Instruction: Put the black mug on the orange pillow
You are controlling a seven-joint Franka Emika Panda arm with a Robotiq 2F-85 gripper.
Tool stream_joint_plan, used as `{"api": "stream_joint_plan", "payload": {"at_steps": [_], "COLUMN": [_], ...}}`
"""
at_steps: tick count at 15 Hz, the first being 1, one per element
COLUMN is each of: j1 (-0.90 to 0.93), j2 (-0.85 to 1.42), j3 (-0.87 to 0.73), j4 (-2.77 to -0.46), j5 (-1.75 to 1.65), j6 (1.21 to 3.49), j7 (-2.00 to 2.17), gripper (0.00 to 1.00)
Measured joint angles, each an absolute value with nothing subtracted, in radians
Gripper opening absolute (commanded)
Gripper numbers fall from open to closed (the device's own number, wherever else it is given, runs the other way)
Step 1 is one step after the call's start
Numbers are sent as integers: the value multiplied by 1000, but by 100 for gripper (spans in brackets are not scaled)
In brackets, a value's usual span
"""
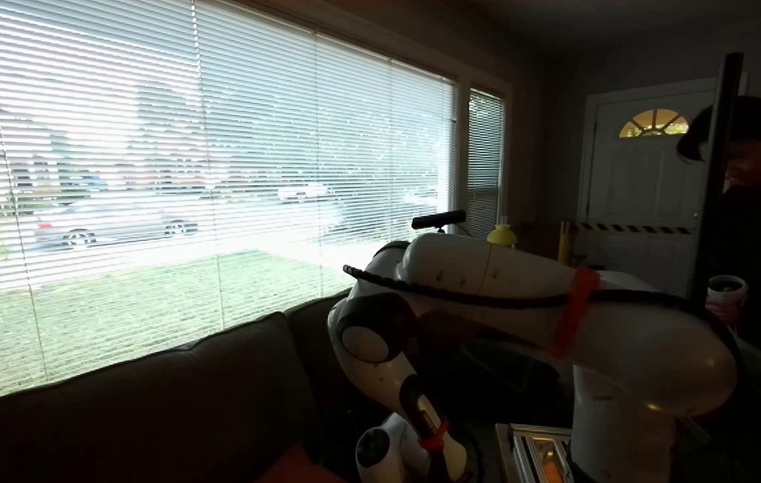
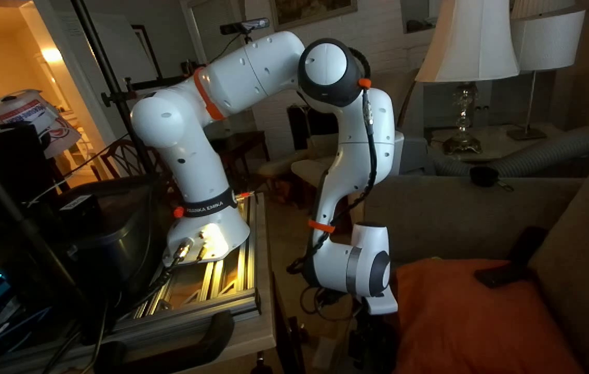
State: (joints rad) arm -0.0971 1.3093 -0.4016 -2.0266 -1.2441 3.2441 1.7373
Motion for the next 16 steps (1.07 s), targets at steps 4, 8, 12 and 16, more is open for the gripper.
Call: {"api": "stream_joint_plan", "payload": {"at_steps": [4, 8, 12, 16], "j1": [-42, 10, 38, 45], "j2": [1331, 1353, 1380, 1386], "j3": [-422, -446, -459, -466], "j4": [-1987, -1944, -1935, -1942], "j5": [-1239, -1222, -1217, -1216], "j6": [3261, 3272, 3275, 3289], "j7": [1789, 1831, 1858, 1874], "gripper": [100, 100, 100, 99]}}
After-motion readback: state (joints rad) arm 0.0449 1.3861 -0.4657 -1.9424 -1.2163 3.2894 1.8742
